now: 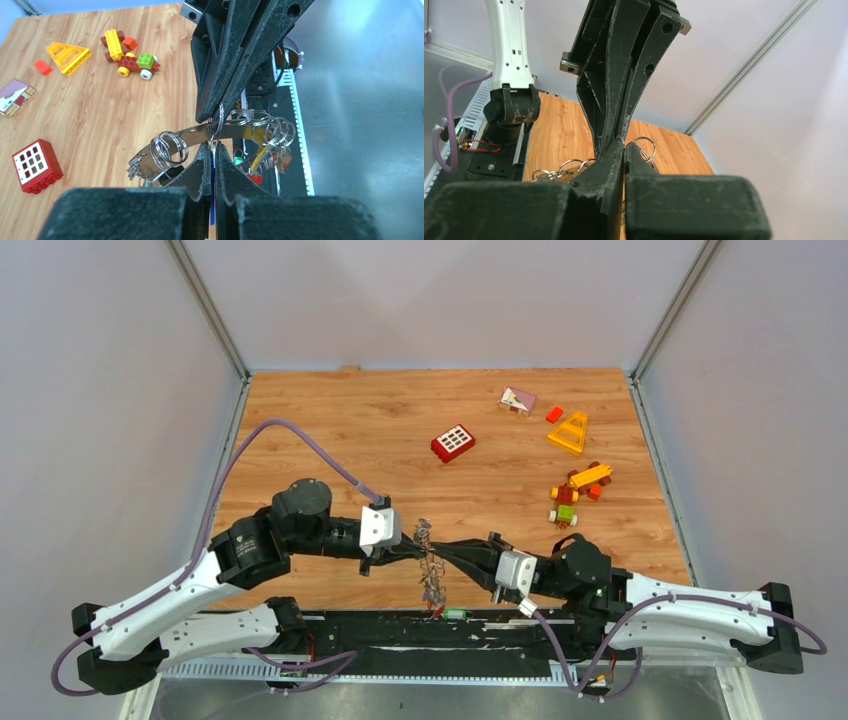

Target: Remove the keys from the keyring

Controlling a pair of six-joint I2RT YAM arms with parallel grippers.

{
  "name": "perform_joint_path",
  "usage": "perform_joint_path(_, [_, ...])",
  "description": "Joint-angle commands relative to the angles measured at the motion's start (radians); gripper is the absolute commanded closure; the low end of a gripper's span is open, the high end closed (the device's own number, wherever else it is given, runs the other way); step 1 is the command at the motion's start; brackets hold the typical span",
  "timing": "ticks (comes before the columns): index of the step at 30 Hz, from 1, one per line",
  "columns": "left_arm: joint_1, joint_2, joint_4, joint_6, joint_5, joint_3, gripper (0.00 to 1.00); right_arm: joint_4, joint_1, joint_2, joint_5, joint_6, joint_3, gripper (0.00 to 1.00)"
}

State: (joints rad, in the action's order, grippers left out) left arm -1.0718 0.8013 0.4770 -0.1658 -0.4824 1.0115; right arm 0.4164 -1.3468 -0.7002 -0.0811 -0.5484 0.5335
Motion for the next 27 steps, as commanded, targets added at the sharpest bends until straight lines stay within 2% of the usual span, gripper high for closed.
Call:
perform_joint_path(1, [-0.007,-0.027,-0.002,0.032,-0.014,0.051,1.0,-0.068,0.008,0.007,0.034,-0.089,0.127,1.0])
perform_joint_path(7, [-0.007,-0.059,0.017,0.033,0.053,0.062,1.0,-0.242,0.008,0.025,-0.003,-0.14,0.181,1.0])
perform_joint_path(11, [-0.007,-0.073,0.051,0.025,0.083,0.081,1.0,-0.258,0.008,0.061,-0.023,-0.157,0.166,1.0])
perform_joint_path(14, [-0.008,-0.077,0.068,0.023,0.088,0.097,1.0,-0.285,0.008,0.062,0.002,-0.156,0.175,1.0])
perform_joint_path(21, [-0.007,-0.081,0.107,0.012,0.128,0.128,1.0,-0.469,0.008,-0.004,0.06,-0.153,0.25,1.0])
perform_joint_path(27, [-0.007,-0.084,0.14,0.002,0.15,0.146,1.0,-0.51,0.008,-0.035,0.131,-0.154,0.254,1.0])
